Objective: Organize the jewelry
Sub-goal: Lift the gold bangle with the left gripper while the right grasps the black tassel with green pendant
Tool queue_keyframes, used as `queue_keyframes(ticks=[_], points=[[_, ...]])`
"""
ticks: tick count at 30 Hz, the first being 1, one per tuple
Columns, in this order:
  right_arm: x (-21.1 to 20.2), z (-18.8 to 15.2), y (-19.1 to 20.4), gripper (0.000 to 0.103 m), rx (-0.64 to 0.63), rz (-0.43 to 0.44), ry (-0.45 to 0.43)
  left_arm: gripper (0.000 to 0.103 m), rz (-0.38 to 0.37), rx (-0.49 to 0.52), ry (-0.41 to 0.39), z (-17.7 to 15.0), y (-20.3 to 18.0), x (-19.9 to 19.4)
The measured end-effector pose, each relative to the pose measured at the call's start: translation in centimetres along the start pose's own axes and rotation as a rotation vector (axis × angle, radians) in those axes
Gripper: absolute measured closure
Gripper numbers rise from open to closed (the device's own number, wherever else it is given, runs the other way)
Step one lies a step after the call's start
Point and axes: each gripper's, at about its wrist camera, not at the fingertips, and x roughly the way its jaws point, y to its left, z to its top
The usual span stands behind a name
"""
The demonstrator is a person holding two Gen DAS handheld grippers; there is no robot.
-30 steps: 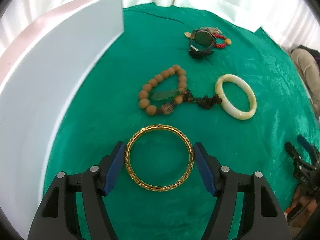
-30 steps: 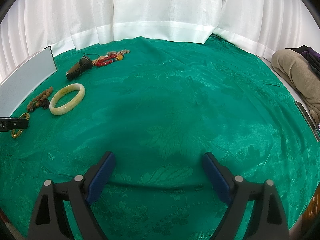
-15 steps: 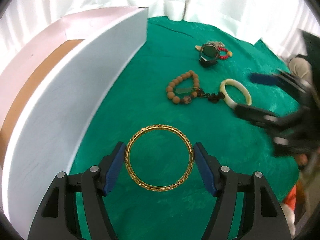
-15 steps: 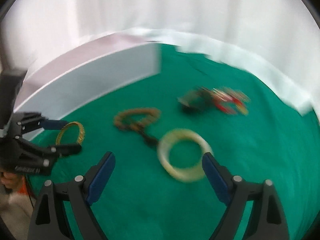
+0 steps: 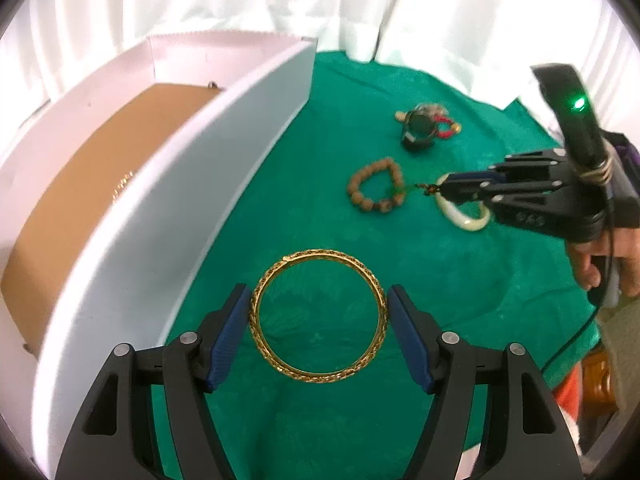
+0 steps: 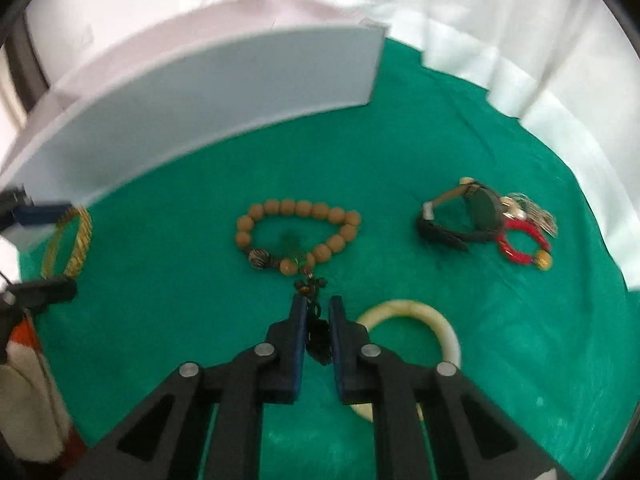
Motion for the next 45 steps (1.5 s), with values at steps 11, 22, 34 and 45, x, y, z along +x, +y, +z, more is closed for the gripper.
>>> queue_keyframes(ticks=[11,22,34,45], points=[[-10.3,4.1,2.6,0.098,0.054,0.103,-0.198,0.032,-0.038,-0.004,-0.127,1.5,2.1,-8.9],[-9.9,7.5,6.4,0.084,0.048,0.166,-0.15,0.032,0.061,-0.093,-0.2,1.5,8.0,-13.9],[0.2,-5.8,1.8,0.063,0.245,0.055,0.161,0.032,-0.046,-0.101,-0.147,0.1,6.3,-10.7],[2.5,-4.3,3.0,0.09,0.281,-0.097,0.067,0.032,-0.018,-0.102,-0.12,-1.0,5.7,-10.0]])
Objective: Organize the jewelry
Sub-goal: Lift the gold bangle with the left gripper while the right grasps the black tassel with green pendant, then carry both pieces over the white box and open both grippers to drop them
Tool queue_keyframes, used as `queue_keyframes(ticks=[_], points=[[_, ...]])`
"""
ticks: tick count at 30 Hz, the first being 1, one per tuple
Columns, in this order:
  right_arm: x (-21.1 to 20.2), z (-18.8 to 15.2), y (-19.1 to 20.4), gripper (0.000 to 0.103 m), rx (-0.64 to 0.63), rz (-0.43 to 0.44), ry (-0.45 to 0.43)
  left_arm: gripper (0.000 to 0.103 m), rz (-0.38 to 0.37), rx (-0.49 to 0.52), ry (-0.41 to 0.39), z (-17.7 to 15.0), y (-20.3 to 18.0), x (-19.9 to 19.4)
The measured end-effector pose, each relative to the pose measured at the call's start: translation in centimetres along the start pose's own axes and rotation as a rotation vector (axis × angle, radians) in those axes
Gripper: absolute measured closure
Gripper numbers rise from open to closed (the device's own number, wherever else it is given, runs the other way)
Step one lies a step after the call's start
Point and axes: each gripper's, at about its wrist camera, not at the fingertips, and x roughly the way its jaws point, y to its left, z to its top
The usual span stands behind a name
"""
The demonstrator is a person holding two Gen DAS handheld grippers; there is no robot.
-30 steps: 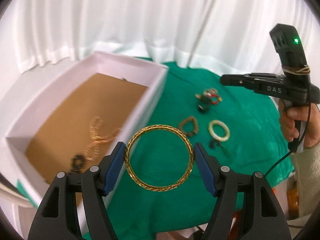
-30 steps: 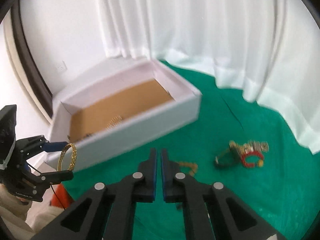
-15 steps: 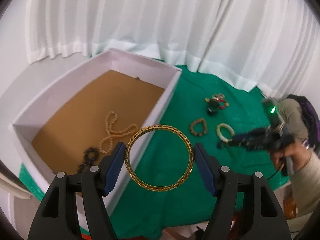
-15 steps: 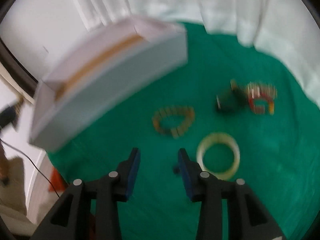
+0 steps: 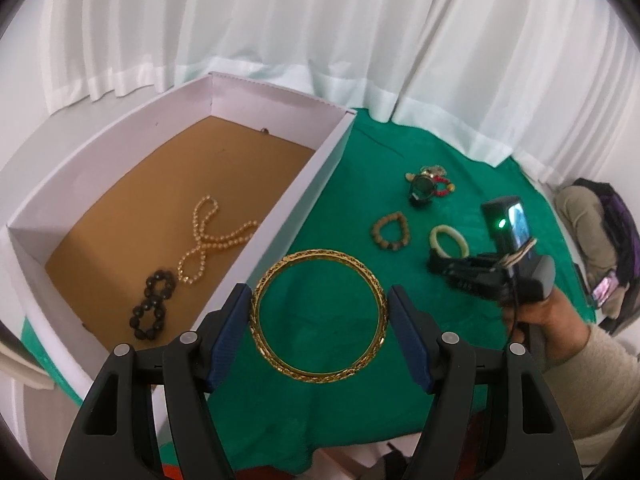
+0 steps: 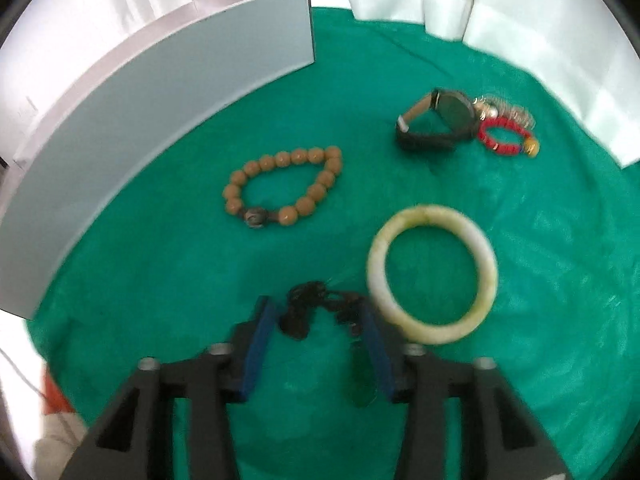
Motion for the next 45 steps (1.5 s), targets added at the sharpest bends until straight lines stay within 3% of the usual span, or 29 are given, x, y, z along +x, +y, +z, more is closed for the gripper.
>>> queue_keyframes(ticks=[6,12,15,18,22,27,32,38,39,40,42,45], points=[[-2.3,-0.1,-2.9,0.091,0.122,0.135,-0.015,0.032,0.001,-0.001,0.013,-0.4,0.2,0.2],[-7.8,1.2,-2.0,0.091,0.133,0.258,-0.089,0.032,-0.026,-0.02,-0.017,0.7,0.9,-1.5],[-11.1,3.8,0.1,0.091,0.076,0.303,-0.158,0.032,-0.01,-0.043,-0.055,1.9,2.5,-3.2],[-13.4,6.6,2.8,0.091,0.018,0.355,-0.207,0.032,0.055,-0.063,-0.083,3.2,4.8,-4.0],[-14.6,10.3,7.0,0.091,-0.061,0.402,-0.247,0.032,0.129,-0.109,-0.069,4.7,8.5,-3.1],[-12.9,13.4,13.8,0.091,-0.152,0.415,-0.241,0.032,0.204,-0.136,0.001,6.6,12.7,1.1],[-8.1,16.8,18.8,0.091,-0.232,0.393,-0.168,0.032,0.263,-0.169,0.099,7.3,16.0,6.2],[-3.8,17.4,21.9,0.089,-0.247,0.366,-0.093,0.029,0.312,-0.2,0.181,6.9,18.2,9.5],[-3.7,17.2,22.0,0.079,-0.241,0.364,-0.09,0.022,0.307,-0.209,0.188,6.8,18.3,9.5],[-3.7,17.0,22.1,0.052,-0.234,0.361,-0.092,0.015,0.302,-0.218,0.176,6.7,18.3,9.1],[-4.1,16.3,21.7,0.018,-0.224,0.349,-0.116,0.007,0.3,-0.226,0.135,6.6,18.1,8.0],[-5.1,14.8,20.7,0.017,-0.221,0.307,-0.144,0.006,0.307,-0.221,0.084,6.3,17.1,6.4]])
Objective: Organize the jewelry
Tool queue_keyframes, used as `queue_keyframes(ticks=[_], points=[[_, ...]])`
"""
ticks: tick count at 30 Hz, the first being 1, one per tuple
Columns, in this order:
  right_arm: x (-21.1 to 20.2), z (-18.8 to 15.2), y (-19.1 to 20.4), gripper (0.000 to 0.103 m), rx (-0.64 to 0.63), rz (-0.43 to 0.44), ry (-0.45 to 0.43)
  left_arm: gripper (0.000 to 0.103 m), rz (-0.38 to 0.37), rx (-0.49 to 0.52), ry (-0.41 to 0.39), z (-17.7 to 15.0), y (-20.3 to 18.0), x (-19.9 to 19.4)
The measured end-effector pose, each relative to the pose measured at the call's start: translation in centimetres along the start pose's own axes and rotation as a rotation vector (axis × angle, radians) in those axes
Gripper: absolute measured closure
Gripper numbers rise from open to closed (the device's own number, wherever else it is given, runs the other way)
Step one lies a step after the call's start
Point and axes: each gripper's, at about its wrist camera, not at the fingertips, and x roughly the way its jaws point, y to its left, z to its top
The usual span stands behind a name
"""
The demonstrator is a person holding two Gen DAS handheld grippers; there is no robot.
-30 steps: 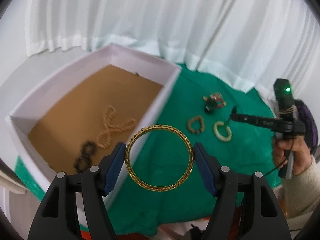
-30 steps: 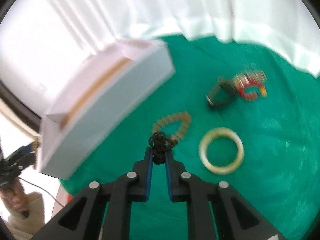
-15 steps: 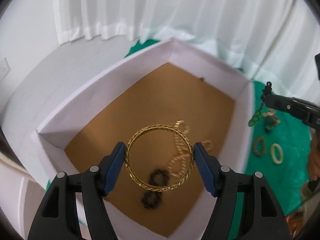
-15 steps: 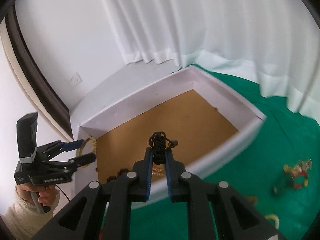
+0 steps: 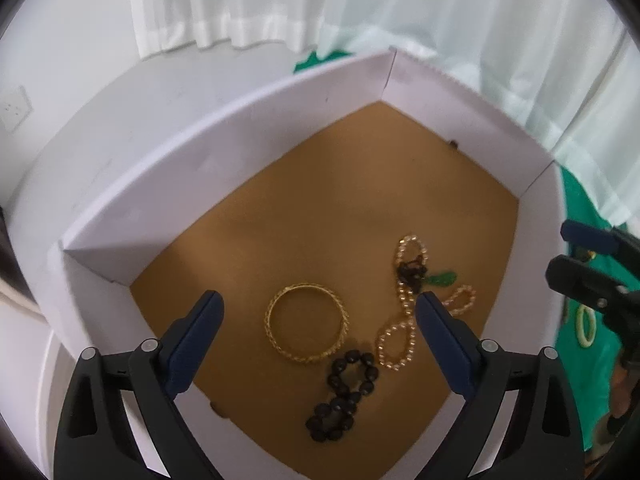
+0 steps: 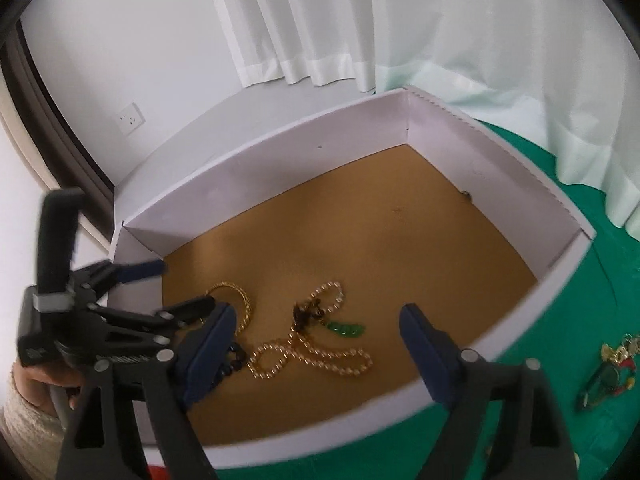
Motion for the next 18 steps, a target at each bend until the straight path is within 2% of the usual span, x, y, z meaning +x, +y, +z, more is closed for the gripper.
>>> queue_keyframes(ticks=[5,9,14,18], points=[[-3.3,-3.6,-1.3,0.017,-0.021,-0.123,-0.056,0.006,-0.03,0.068,-0.105,-2.3,-3.0,-4.9],[-6.3,-9.2,-3.7,0.017,-0.04,-0.252,-0.068,0.004,-0.115,0.148,-0.151,-4.9,-6.9,-8.2],[-8.5,-17.7,-8.2,0.017,0.066,-0.339,-0.001,0.003,-0.258,0.237,-0.103,-9.3,-12.7,-8.4],[-10.0,-24.8,-12.1,0.017,0.22,-0.427,0.045,0.003,-0.294,0.274,-0.025,-12.2,-16.9,-5.5]])
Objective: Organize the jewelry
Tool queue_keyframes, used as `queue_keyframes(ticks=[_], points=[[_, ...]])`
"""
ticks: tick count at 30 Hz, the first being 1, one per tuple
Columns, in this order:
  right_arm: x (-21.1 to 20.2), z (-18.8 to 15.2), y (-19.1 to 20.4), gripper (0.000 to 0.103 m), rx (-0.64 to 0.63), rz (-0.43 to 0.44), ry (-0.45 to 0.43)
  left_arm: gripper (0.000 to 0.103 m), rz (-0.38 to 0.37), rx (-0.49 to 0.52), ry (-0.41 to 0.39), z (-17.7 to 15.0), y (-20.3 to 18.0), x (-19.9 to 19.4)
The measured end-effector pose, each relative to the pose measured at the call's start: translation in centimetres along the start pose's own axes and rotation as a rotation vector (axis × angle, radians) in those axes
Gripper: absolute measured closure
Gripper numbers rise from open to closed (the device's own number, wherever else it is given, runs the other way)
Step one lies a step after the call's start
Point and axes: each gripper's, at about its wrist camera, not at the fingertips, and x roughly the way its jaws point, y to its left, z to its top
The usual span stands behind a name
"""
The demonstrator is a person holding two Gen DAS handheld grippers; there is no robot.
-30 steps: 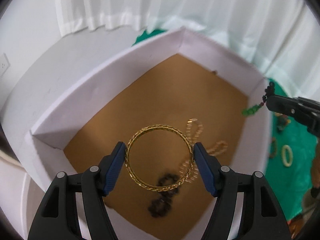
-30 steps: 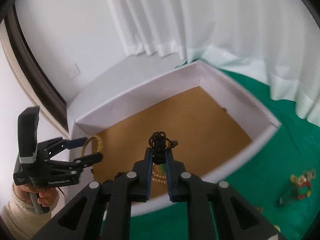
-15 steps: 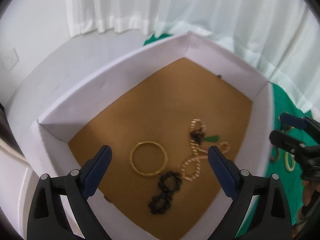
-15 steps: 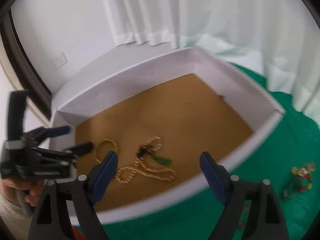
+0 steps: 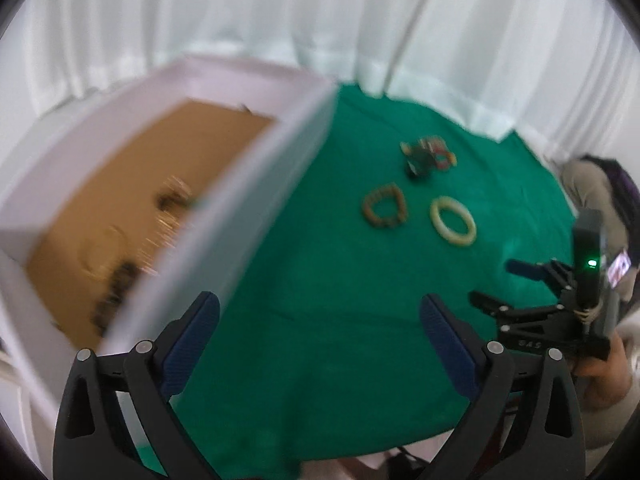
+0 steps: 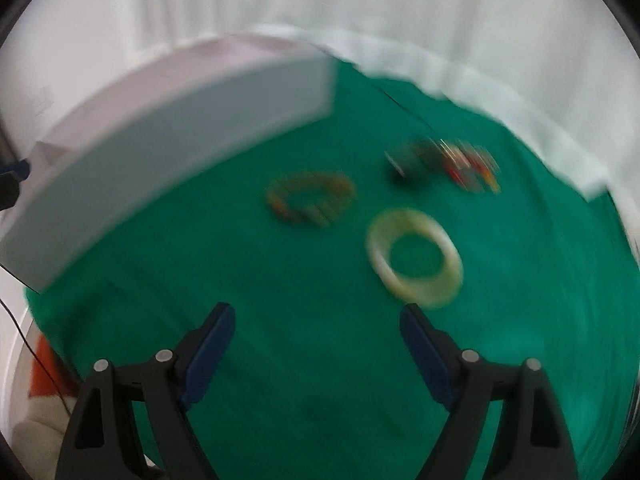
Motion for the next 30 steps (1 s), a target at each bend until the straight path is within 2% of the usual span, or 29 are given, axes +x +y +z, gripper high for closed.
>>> queue_keyframes(ticks=[2,6,11,14,21,30], points=[[0.1,-2.6,-2.4,0.017,0.064,-0.043,0.01,0.003,-0.011,0.013,0.011,-0.7,-1.7,2.4],[0.1,-5.5,-5.2,0.017,0.152,-0.095,0.016,0.003,0.043,0.046,0.035,-1.7,-3.5,6.5],[0.0,-7.3,-6.5,0.016,0.214,-0.076,-0.022,0.003,0.107,0.096,0.07,-3.5,-5.4,9.3],[-0.1,-8.0,-5.8,0.016,0.205,-0.089,-0.044,0.001,0.148,0.122,0.048,-4.2,-6.2,9.5],[-0.1,-8.4,-5.7,0.015,0.215,-0.1,-0.077,0.0,0.16,0.091,0.012,-4.6,-6.1,9.4],[-0.5,-9.3,-5.6,0.015,0.205,-0.095,-0.096,0.0,0.154,0.089,0.058,-4.2,-6.2,9.7]])
